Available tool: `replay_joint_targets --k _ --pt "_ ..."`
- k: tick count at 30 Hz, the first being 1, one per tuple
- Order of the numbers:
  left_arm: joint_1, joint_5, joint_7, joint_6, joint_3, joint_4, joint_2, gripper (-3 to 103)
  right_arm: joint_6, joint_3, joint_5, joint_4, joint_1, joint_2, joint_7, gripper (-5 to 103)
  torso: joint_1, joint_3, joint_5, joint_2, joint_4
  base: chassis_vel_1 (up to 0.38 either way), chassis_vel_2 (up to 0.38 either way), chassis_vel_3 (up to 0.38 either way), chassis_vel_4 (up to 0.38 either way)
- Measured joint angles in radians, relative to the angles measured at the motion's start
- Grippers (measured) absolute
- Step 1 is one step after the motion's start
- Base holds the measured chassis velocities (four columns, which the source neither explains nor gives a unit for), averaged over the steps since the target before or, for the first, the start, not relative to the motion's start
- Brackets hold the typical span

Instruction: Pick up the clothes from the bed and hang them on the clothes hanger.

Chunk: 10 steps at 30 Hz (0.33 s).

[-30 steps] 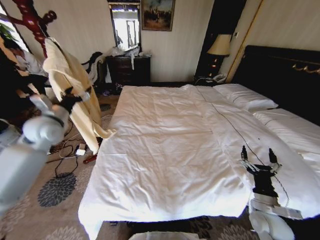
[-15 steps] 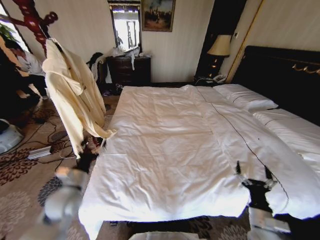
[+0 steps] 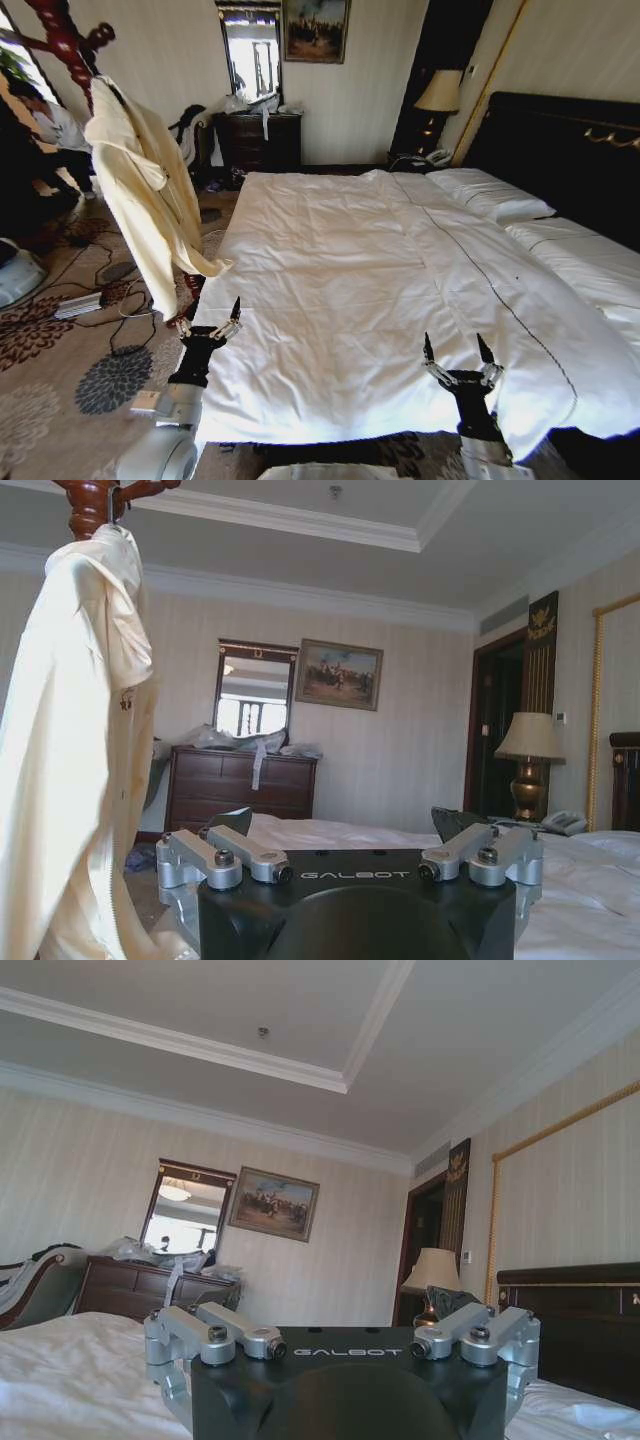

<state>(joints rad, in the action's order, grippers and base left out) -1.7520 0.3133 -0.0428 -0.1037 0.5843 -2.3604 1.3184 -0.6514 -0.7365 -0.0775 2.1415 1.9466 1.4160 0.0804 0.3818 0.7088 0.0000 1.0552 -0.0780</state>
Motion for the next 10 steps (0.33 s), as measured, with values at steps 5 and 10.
replay_joint_targets --k 5,10 --pt "0.004 0.004 0.000 0.000 0.000 0.001 -0.003 100 0.001 -0.001 -0.002 0.000 -0.001 -0.001 -0.001 100 0.000 0.000 0.0000 0.000 0.0001 0.000 0.000 0.000 0.000" --pt "0.007 0.006 0.000 0.002 0.000 0.003 -0.005 100 0.001 -0.002 -0.004 -0.001 -0.002 -0.001 -0.001 100 0.000 0.000 -0.0001 0.000 0.0001 0.000 0.000 0.000 0.000"
